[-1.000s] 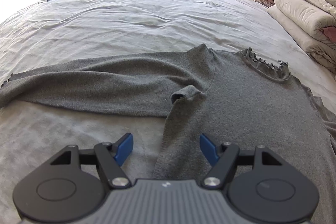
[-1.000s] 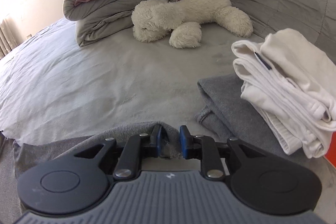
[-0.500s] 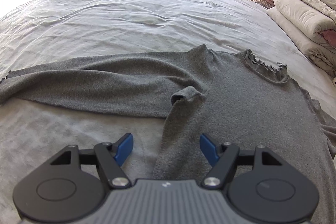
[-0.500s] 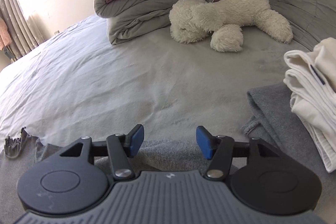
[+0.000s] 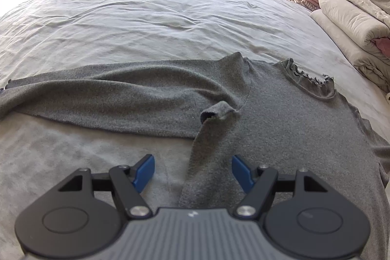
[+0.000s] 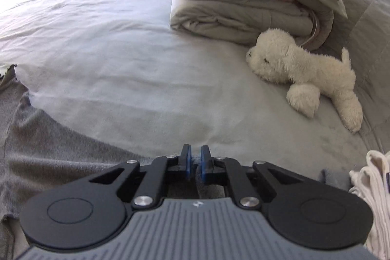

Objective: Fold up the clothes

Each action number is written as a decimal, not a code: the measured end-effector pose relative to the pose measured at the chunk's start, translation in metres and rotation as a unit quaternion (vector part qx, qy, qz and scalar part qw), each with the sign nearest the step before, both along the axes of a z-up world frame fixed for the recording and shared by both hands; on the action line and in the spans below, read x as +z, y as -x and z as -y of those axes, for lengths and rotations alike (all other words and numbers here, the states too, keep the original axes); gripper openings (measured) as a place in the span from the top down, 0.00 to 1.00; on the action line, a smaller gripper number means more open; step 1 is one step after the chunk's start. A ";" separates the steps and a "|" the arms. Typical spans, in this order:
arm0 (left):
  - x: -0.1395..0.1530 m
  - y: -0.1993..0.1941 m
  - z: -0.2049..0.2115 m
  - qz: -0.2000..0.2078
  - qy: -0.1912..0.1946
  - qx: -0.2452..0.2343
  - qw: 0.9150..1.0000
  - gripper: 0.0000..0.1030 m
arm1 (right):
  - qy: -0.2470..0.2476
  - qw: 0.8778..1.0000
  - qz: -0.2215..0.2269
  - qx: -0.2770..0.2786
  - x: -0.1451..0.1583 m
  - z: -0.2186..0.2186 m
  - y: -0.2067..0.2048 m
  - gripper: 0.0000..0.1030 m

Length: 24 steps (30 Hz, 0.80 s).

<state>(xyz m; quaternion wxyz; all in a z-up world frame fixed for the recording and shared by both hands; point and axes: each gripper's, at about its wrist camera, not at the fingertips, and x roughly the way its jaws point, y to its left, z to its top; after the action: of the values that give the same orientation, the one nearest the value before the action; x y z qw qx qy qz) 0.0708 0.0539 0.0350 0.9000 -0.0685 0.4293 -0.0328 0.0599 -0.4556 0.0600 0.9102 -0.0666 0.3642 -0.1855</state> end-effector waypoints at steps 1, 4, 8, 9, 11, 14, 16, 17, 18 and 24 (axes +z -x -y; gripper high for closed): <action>0.000 0.000 0.001 0.001 -0.001 0.000 1.000 0.31 | 0.015 1.000 0.005 0.001 0.002 -0.004 -0.004 0.93; -0.001 0.000 0.002 0.004 -0.006 0.001 1.000 0.31 | 0.054 0.998 -0.030 0.004 -0.014 -0.009 -0.023 0.93; -0.001 0.000 -0.001 0.002 -0.002 0.004 1.000 0.31 | 0.030 0.997 -0.064 -0.024 -0.029 0.007 -0.016 0.77; 0.001 0.000 -0.002 0.003 0.002 0.005 1.000 0.31 | 0.017 0.998 -0.046 -0.035 -0.025 0.012 -0.006 0.66; 0.003 -0.001 -0.003 0.004 0.007 0.006 1.000 0.31 | -0.023 0.997 0.009 -0.074 -0.009 0.029 0.018 0.31; 0.004 0.000 -0.003 0.004 0.008 0.005 1.000 0.31 | -0.103 0.986 0.037 -0.128 0.010 0.061 0.048 0.30; 0.004 0.000 -0.002 0.005 0.008 0.004 1.000 0.31 | -0.139 0.982 0.028 -0.122 0.013 0.063 0.063 0.30; 0.004 0.000 -0.001 0.004 0.007 0.003 1.000 0.31 | -0.159 0.982 0.018 -0.097 0.011 0.057 0.068 0.30; 0.004 0.001 -0.001 0.004 0.007 0.003 1.000 0.31 | -0.183 0.981 0.003 -0.060 0.008 0.047 0.074 0.30; 0.006 0.005 0.002 0.008 0.005 -0.003 1.000 0.31 | -0.163 0.985 -0.054 -0.009 -0.032 0.007 0.056 0.31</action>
<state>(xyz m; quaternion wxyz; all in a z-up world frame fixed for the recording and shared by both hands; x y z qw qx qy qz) 0.0655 0.0518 0.0405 0.9028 -0.0717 0.4224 -0.0379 0.0037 -0.4622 0.0281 0.8863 0.0761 0.4386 -0.1280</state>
